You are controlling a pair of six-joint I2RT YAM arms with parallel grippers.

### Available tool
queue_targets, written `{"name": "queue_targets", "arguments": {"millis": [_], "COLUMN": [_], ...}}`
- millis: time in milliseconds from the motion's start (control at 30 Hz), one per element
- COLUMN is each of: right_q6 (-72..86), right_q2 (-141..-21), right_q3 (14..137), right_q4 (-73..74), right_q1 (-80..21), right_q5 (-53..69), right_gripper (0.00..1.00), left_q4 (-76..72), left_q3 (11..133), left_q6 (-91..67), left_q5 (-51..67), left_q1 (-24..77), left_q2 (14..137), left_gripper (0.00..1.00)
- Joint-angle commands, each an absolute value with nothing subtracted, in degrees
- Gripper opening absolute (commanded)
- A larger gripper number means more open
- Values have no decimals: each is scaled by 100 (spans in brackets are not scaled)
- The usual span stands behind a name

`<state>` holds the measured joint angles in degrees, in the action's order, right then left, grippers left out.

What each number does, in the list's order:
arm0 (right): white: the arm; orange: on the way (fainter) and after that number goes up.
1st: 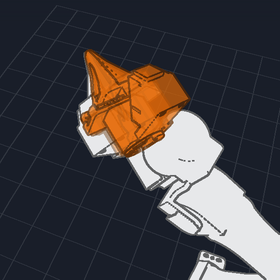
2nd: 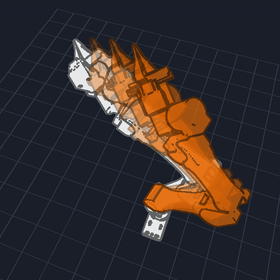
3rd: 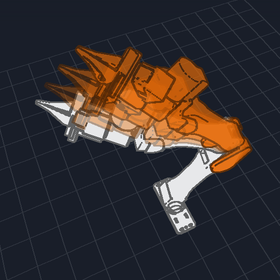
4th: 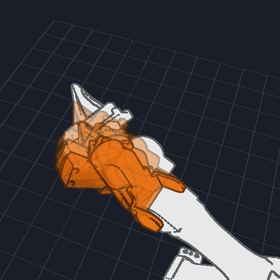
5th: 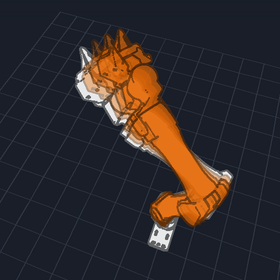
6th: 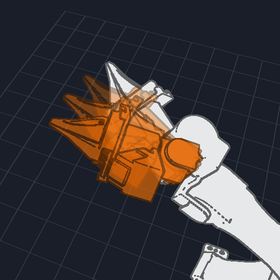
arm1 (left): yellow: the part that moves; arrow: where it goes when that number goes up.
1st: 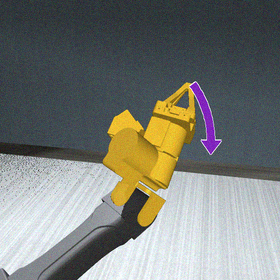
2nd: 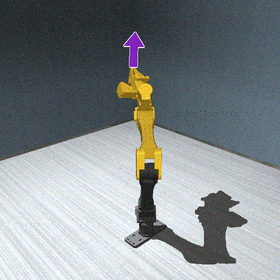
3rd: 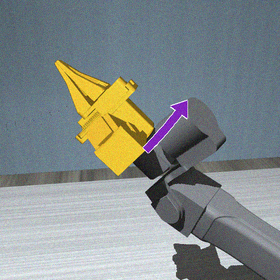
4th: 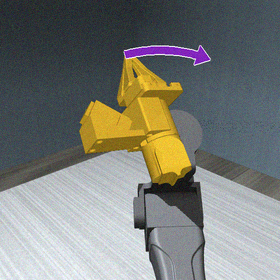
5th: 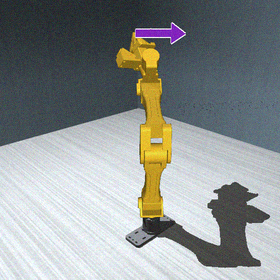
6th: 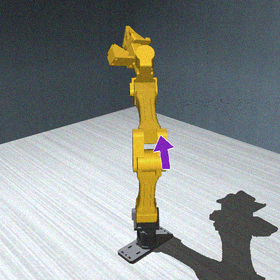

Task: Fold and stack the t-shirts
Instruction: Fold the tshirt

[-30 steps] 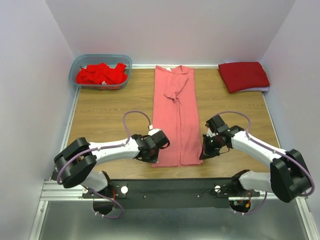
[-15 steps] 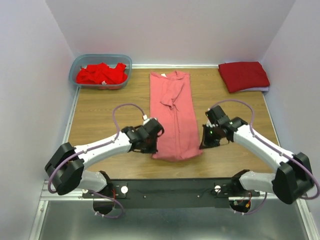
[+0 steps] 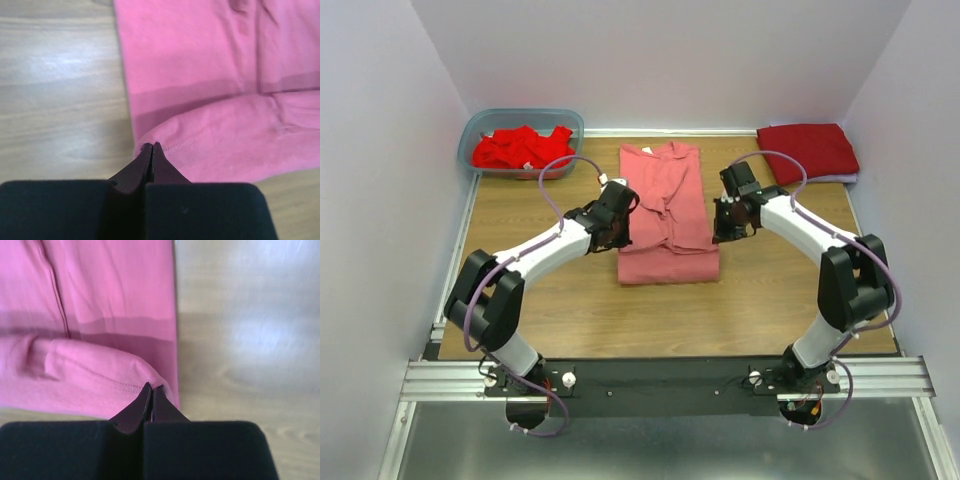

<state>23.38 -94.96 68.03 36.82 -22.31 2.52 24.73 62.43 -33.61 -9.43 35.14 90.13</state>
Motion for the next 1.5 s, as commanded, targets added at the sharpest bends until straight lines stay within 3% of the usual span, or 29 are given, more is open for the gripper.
{"name": "queue_targets", "arguments": {"millis": [0,667,1200,1267,1300,1333,1433,1467], "right_q6": [1978,1854,1846,1784,1784,1793,1811,1811], "right_q2": [-9887,-11039,-11619,-11619,-11550,-11497,-11208,-11136], "right_q3": [7382,8516,8762,8815,8815,8798,8737,8693], "right_q4": [3437,3375,3103,3120,3120,3111,3111,3111], "right_q1": [-2057,-1679,-1670,-1670,-1679,-1679,-1722,-1749], "right_q5": [97,194,185,255,272,342,422,431], "right_gripper": [0,0,0,3,6,13,26,32], "left_q4": [2268,1969,1749,1871,1898,1898,1872,1881], "left_q3": [6442,7839,7822,7849,7840,7788,7665,7655], "left_q6": [-2945,-2487,-2707,-2742,-2760,-2786,-2821,-2830], "left_q5": [-1239,-1099,-1274,-1371,-1397,-1432,-1468,-1459], "left_q1": [3226,2690,2681,2672,2681,2681,2689,2689], "left_q2": [9325,10625,11171,11110,11057,10900,10636,10478], "left_gripper": [0,0,1,18,37,47,62,63]}}
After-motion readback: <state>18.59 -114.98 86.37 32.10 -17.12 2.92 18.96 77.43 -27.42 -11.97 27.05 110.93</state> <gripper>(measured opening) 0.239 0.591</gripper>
